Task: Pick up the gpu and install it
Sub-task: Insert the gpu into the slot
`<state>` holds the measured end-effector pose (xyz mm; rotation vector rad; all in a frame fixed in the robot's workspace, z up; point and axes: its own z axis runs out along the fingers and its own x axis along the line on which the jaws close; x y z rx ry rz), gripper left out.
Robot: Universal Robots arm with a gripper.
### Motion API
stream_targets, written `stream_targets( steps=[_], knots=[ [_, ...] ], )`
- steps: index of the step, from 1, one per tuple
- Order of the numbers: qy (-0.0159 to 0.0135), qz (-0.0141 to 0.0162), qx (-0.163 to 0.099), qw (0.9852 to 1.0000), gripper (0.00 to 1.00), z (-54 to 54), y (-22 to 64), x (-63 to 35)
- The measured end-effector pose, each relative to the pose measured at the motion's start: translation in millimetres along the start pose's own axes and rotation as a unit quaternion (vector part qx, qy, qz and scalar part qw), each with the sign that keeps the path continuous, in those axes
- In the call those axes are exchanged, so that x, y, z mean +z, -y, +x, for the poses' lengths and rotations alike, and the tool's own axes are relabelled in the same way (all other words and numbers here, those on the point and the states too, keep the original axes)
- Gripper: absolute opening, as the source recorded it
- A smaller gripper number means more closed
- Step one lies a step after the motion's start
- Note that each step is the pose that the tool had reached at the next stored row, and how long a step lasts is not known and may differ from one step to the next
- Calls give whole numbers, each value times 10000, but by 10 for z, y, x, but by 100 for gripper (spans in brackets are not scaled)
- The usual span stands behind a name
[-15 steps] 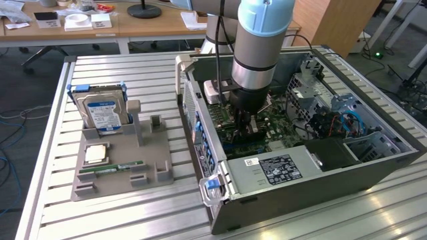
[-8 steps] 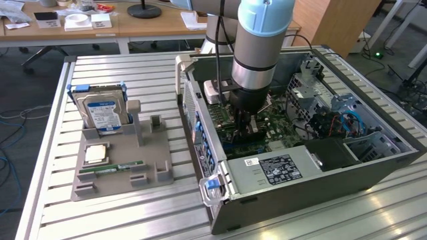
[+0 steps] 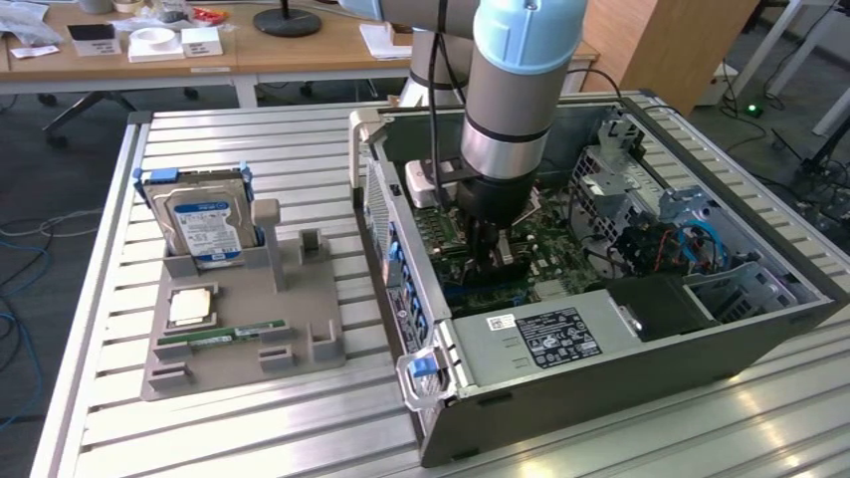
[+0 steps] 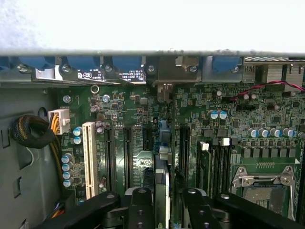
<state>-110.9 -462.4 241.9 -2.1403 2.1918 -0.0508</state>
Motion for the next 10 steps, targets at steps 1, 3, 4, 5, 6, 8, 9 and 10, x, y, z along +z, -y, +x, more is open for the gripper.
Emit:
stream_targets(
  steps=[1, 3, 4, 5, 6, 8, 9, 10],
  knots=[
    [0, 2, 0, 10000, 33, 0, 0, 0],
    [-3, 1, 0, 10000, 39, 0, 1, -2],
    [-2, 1, -1, 10000, 39, 0, 1, -2],
    [-3, 1, -1, 10000, 44, 0, 1, -2],
    [-3, 1, -1, 10000, 44, 0, 1, -2],
    [-2, 1, -1, 10000, 51, 0, 1, -2],
    [-3, 1, -1, 10000, 51, 0, 1, -3],
    [-4, 0, -1, 10000, 51, 0, 2, -8]
  ],
)
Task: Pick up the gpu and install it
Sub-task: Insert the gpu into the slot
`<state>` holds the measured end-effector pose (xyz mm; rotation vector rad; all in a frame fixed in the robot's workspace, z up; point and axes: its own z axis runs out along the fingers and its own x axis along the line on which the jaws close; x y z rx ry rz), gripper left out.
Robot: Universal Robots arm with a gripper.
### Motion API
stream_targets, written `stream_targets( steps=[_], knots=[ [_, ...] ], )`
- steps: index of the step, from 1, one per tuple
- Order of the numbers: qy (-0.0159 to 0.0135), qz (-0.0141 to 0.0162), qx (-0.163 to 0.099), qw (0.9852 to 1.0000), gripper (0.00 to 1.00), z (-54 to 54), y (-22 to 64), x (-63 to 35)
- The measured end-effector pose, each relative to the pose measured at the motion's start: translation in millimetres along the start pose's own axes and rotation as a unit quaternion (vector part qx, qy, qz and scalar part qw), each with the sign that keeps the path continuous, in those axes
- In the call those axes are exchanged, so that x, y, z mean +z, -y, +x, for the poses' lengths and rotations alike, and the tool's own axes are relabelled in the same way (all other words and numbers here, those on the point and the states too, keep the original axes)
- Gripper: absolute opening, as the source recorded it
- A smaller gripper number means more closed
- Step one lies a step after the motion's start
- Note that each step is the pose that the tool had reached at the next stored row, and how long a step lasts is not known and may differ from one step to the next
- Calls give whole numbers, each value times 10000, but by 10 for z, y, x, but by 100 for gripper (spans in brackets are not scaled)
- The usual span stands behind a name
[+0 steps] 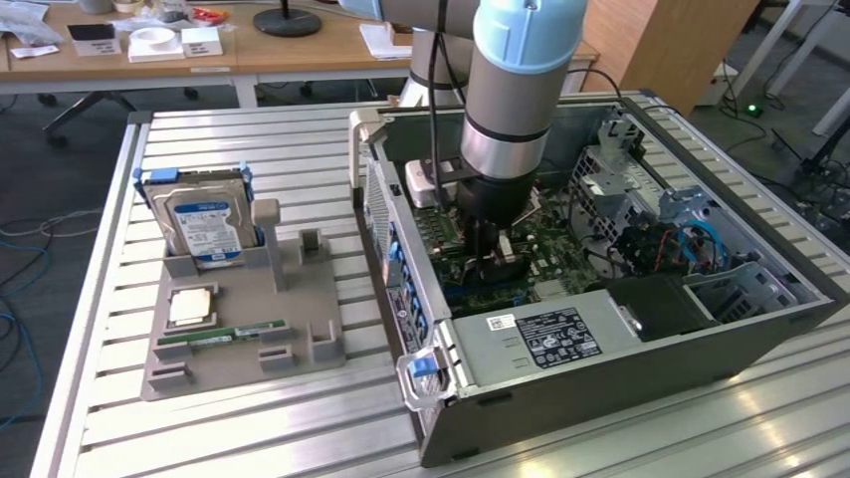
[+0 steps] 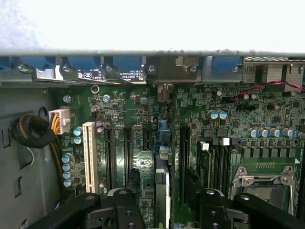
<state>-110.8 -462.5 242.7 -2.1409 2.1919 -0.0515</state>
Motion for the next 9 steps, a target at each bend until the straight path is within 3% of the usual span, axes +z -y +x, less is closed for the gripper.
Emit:
stream_targets(
  steps=[9],
  knots=[
    [1, 1, 0, 10000, 51, -4, 9, -113]
  ],
)
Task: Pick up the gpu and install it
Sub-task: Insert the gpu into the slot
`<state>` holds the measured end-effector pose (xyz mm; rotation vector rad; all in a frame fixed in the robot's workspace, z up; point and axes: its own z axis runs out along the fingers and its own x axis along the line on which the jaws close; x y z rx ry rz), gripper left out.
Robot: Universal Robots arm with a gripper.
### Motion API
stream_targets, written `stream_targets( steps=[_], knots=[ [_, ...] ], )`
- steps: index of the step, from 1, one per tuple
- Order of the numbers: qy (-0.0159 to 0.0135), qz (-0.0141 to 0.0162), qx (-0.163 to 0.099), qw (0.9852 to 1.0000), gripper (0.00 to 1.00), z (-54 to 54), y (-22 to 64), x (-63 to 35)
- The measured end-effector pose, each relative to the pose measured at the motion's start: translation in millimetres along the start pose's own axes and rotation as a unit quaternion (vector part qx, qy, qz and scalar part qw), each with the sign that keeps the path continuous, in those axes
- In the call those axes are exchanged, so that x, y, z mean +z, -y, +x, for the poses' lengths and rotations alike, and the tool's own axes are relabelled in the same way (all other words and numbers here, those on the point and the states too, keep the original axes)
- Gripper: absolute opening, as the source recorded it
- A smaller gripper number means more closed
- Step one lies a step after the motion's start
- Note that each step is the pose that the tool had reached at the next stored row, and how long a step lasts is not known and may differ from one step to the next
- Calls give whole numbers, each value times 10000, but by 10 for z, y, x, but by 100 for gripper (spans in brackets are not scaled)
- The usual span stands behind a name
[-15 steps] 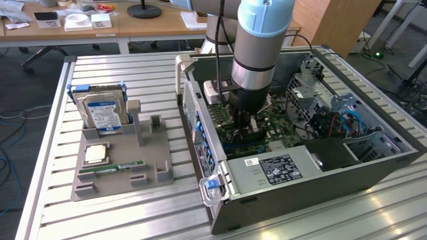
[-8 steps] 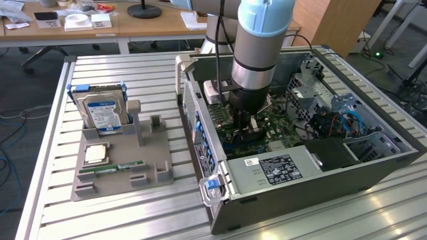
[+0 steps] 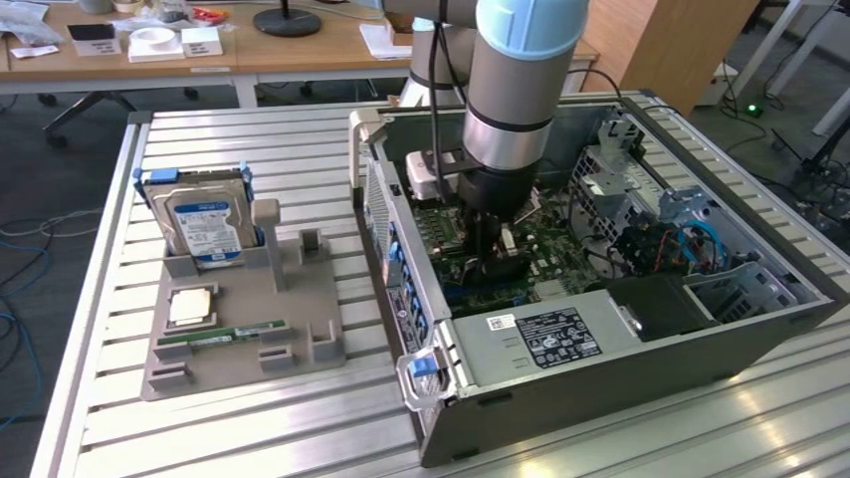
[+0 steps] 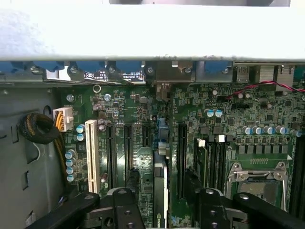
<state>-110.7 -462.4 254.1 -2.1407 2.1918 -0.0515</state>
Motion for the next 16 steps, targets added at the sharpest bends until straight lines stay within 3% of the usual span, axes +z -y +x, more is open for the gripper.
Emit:
stream_targets(
  steps=[16],
  knots=[
    [0, 0, 0, 10000, 51, -16, 26, -328]
  ],
)
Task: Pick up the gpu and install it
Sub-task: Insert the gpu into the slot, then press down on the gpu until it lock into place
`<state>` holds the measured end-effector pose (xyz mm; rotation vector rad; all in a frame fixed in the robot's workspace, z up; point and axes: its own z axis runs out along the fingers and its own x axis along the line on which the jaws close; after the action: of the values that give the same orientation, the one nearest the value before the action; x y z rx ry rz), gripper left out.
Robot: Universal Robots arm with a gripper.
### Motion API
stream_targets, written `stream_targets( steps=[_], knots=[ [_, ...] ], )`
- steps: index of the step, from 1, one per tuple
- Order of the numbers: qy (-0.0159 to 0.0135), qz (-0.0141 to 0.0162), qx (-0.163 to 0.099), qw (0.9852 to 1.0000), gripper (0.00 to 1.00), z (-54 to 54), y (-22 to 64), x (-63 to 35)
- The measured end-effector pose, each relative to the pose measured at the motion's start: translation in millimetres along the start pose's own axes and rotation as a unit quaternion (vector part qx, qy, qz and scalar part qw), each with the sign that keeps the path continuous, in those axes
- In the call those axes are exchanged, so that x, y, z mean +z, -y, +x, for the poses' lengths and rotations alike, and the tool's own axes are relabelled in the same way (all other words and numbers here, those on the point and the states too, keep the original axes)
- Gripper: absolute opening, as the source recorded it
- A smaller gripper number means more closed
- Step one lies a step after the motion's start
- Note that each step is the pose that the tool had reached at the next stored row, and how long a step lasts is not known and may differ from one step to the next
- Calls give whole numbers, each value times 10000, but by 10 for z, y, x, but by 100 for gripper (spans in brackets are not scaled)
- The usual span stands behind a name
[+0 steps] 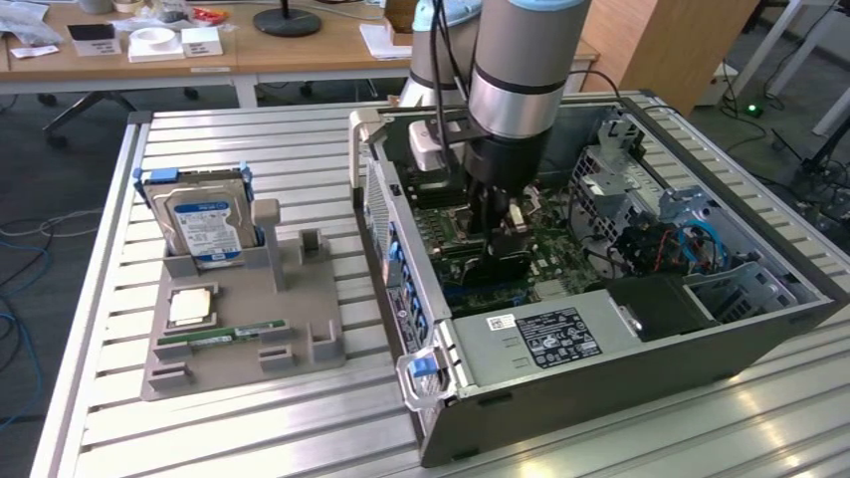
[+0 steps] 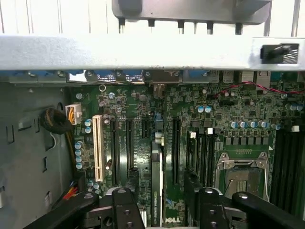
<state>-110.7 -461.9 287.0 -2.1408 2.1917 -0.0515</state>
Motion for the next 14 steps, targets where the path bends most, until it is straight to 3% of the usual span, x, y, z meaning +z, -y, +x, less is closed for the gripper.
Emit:
stream_targets(
  steps=[4, 14],
  knots=[
    [0, 0, 0, 10000, 51, -2, 3, -46],
    [0, -1, 0, 10000, 51, -3, 42, -43]
  ],
)
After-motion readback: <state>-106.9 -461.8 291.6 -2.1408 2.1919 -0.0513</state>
